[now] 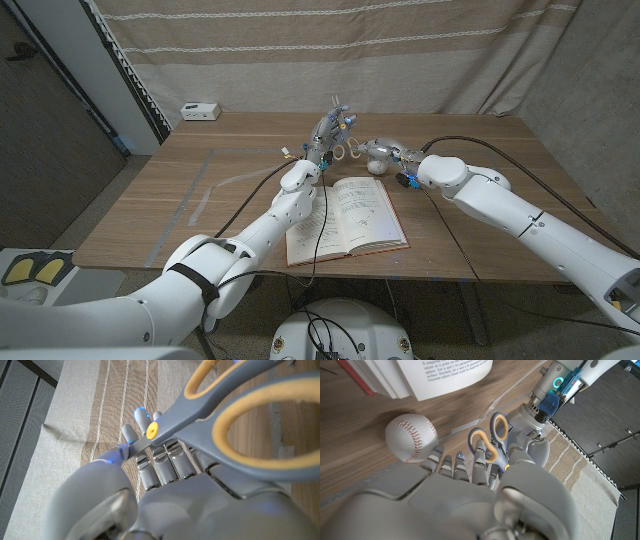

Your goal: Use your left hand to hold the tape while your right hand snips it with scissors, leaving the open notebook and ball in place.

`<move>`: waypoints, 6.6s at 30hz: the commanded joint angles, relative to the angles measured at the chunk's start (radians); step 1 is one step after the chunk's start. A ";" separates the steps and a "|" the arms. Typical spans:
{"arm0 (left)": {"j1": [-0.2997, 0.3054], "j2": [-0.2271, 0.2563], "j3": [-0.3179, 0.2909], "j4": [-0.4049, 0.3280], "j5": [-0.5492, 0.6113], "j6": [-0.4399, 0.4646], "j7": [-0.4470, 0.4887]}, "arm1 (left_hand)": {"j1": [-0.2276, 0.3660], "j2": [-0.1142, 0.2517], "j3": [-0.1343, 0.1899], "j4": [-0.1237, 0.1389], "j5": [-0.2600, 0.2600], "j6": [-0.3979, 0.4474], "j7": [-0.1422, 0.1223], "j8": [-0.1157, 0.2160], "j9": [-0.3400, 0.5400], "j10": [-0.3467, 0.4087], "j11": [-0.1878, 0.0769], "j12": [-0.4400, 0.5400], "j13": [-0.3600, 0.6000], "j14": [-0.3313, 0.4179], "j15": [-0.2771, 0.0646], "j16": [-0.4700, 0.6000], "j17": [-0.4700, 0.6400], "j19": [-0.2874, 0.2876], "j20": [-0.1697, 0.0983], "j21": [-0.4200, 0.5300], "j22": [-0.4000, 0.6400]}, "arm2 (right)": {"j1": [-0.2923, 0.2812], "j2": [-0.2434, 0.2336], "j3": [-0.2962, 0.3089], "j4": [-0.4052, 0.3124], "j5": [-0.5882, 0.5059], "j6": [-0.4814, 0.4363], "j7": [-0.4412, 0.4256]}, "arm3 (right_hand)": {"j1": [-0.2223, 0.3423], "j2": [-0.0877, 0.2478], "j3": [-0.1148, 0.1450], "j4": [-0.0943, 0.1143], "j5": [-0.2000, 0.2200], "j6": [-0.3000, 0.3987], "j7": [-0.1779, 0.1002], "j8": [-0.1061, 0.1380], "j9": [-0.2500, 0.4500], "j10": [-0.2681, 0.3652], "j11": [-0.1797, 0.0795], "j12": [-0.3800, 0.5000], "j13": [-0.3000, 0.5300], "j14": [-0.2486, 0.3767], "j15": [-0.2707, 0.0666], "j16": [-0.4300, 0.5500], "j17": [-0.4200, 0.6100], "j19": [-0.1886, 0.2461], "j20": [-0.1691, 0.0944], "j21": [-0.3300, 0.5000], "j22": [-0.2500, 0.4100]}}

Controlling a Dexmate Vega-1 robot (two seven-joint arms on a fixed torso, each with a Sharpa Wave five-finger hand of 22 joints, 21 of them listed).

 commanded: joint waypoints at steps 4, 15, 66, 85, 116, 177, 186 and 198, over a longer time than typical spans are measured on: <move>0.001 0.001 -0.015 -0.003 -0.036 0.033 -0.051 | 0.004 0.014 0.002 0.003 0.005 0.011 0.001 0.010 -0.002 0.065 -0.063 0.004 -0.007 -0.032 -0.096 -0.005 0.000 -0.037 -0.113 -0.025 0.003 | -0.022 0.005 -0.002 -0.044 -0.051 -0.063 -0.102 | 0.004 -0.023 0.011 -0.012 -0.008 0.030 0.056 0.010 0.002 0.034 0.007 0.014 0.004 0.041 0.006 0.012 0.000 0.040 0.004 0.012 0.002; 0.014 0.006 -0.019 -0.029 -0.046 0.043 -0.051 | 0.005 0.018 0.001 0.002 0.003 0.011 0.002 0.010 -0.010 0.067 -0.062 0.003 -0.018 -0.048 -0.096 -0.002 0.000 -0.048 -0.112 -0.039 0.003 | -0.024 -0.010 -0.020 -0.084 -0.113 -0.120 -0.132 | -0.010 -0.039 -0.004 -0.014 -0.012 0.017 0.060 -0.006 0.002 0.025 0.012 0.005 0.004 0.049 0.021 0.004 0.000 0.053 0.018 0.008 0.002; 0.027 -0.023 -0.062 -0.077 -0.177 0.158 -0.122 | 0.011 0.032 0.002 -0.006 0.001 0.016 0.004 0.022 -0.044 0.079 -0.064 -0.025 -0.103 -0.111 -0.097 0.002 0.002 -0.081 -0.117 -0.089 0.008 | -0.072 0.051 -0.038 -0.096 -0.298 -0.131 -0.312 | 0.054 -0.069 -0.007 -0.099 0.001 0.081 0.055 0.017 0.002 0.116 -0.001 0.021 0.005 0.143 0.009 0.003 -0.002 0.163 0.001 0.013 0.001; 0.031 -0.022 -0.066 -0.091 -0.199 0.173 -0.162 | 0.015 0.033 -0.002 -0.010 0.007 0.012 0.004 0.043 -0.035 0.080 -0.064 -0.043 -0.141 -0.147 -0.097 -0.006 -0.003 -0.116 -0.119 -0.110 0.010 | -0.068 0.094 -0.054 -0.091 -0.366 -0.193 -0.340 | 0.045 -0.057 -0.014 -0.092 0.001 0.080 0.056 0.005 0.002 0.105 0.009 0.012 0.006 0.144 0.021 0.001 0.001 0.154 0.016 0.004 0.003; 0.001 -0.043 -0.079 -0.031 -0.216 0.176 -0.237 | 0.019 0.039 -0.006 -0.009 0.016 0.012 0.005 0.072 -0.035 0.092 -0.064 -0.051 -0.166 -0.167 -0.098 -0.001 -0.003 -0.143 -0.120 -0.134 0.009 | -0.050 0.119 -0.084 -0.047 -0.445 -0.235 -0.392 | 0.129 -0.070 0.008 -0.142 0.011 0.117 0.053 0.010 0.003 0.130 0.009 0.012 0.005 0.182 0.012 0.003 -0.003 0.193 0.015 0.008 0.002; 0.092 -0.032 -0.055 -0.245 -0.294 0.328 -0.163 | 0.028 0.047 -0.010 -0.013 0.009 0.016 0.005 0.106 -0.075 0.108 -0.063 -0.041 -0.180 -0.182 -0.098 -0.001 -0.003 -0.159 -0.124 -0.154 0.012 | -0.040 0.199 -0.172 0.061 -0.801 -0.318 -0.542 | 0.279 -0.123 0.001 -0.136 0.041 0.325 0.038 0.039 0.005 0.271 -0.027 0.035 0.004 0.317 0.003 0.015 -0.002 0.303 0.017 0.015 0.003; 0.101 -0.025 -0.058 -0.277 -0.324 0.358 -0.157 | 0.030 0.048 -0.010 -0.014 0.007 0.019 0.007 0.110 -0.081 0.110 -0.063 -0.040 -0.183 -0.181 -0.098 -0.001 -0.003 -0.160 -0.124 -0.154 0.013 | -0.042 0.203 -0.187 0.082 -0.848 -0.305 -0.571 | 0.349 -0.130 0.002 -0.141 0.057 0.432 0.008 0.058 0.008 0.358 -0.041 0.052 0.002 0.383 -0.036 0.017 -0.002 0.339 -0.009 0.017 0.004; 0.109 -0.020 -0.063 -0.296 -0.348 0.364 -0.159 | 0.031 0.048 -0.010 -0.015 0.003 0.018 0.008 0.116 -0.087 0.111 -0.063 -0.038 -0.185 -0.181 -0.098 -0.001 -0.003 -0.160 -0.124 -0.153 0.014 | -0.055 0.208 -0.175 0.082 -0.853 -0.299 -0.556 | 0.392 -0.112 0.003 -0.133 0.065 0.517 -0.039 0.078 0.013 0.391 -0.068 0.052 0.002 0.414 -0.059 0.015 0.000 0.359 -0.013 0.017 0.006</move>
